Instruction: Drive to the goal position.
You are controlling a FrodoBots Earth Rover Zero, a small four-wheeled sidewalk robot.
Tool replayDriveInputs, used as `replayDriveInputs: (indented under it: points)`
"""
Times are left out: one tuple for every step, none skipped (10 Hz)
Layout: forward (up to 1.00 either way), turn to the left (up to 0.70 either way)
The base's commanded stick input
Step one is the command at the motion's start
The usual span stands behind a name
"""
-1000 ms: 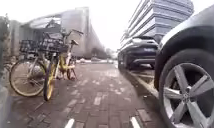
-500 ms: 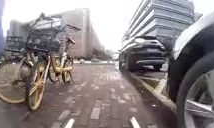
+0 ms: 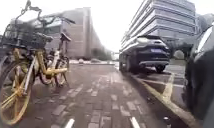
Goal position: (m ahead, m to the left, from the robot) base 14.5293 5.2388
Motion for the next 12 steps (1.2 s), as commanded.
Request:
replayDriveInputs:
  points:
    - [0.7,0.0]
    - [0.7,0.0]
    - [0.7,0.0]
    - [0.7,0.0]
    - [0.7,0.0]
    - [0.7,0.0]
    - [0.7,0.0]
    - [0.7,0.0]
    - [0.7,0.0]
    - [0.7,0.0]
    - [0.7,0.0]
    - [0.7,0.01]
